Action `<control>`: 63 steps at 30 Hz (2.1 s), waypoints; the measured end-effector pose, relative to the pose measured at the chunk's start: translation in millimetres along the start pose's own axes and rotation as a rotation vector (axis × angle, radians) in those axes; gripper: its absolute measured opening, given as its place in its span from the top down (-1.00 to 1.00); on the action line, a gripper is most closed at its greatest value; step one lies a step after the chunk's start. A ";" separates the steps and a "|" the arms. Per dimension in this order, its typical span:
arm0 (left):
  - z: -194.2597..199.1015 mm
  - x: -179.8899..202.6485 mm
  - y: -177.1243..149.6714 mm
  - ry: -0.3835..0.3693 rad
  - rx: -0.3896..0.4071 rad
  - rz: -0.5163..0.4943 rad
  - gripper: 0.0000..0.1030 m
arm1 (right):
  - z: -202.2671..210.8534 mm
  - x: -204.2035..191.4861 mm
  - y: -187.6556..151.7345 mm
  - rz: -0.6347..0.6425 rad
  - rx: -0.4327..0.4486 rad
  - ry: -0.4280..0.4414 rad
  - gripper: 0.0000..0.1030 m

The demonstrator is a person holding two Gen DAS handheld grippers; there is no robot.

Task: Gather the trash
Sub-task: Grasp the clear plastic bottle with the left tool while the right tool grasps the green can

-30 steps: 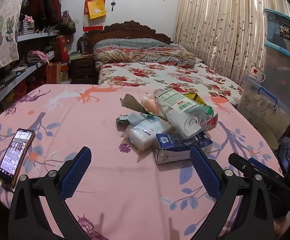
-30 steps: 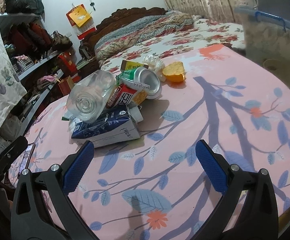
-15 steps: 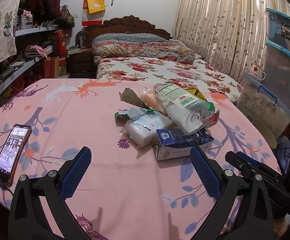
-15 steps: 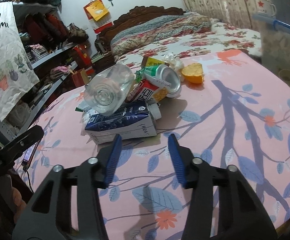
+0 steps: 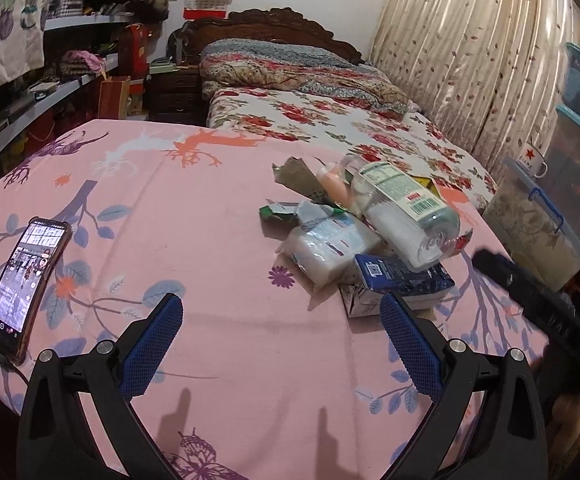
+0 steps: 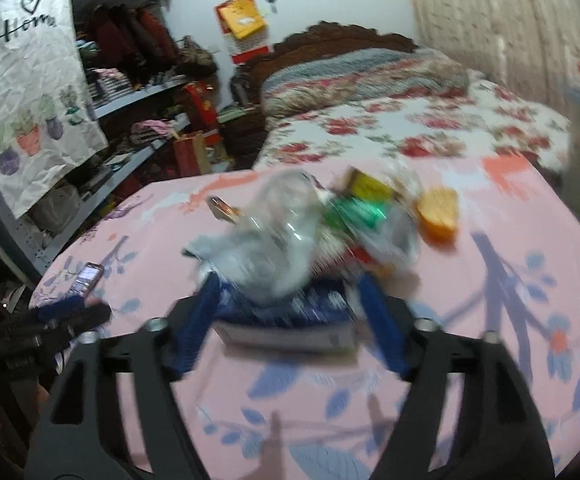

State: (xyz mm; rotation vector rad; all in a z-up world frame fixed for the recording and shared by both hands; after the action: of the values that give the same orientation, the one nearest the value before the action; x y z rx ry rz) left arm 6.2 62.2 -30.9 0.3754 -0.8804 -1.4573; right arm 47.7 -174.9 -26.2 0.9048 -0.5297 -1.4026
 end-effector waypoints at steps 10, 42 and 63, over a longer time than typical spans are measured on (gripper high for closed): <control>-4.1 -4.7 8.6 -0.027 -0.025 -0.002 -0.83 | -56.6 -42.4 21.2 0.194 -0.029 -0.106 -0.71; -126.7 100.0 88.1 -0.096 -0.299 -0.231 -0.49 | -92.5 91.9 34.0 -0.285 -0.175 0.064 -0.42; -46.4 76.3 23.8 -0.319 -0.229 -0.225 -0.14 | 12.3 132.1 -68.2 -0.299 -0.147 -0.032 -0.31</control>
State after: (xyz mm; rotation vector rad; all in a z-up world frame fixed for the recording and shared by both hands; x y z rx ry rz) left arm 46.7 -20.4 -22.2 0.0710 -0.9312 -1.8396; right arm 14.8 -301.2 -98.4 0.8680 -0.3186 -1.7053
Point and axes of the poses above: each gripper's, at about its wrist camera, not at the fingertips, and z roughly against the way its jaws point, x to its right, y to its top, the point moved 3 cm from there along -z, roughly the way its jaws point, and after that the axes turned 8 degrees about -y, right-handed, at the moved point
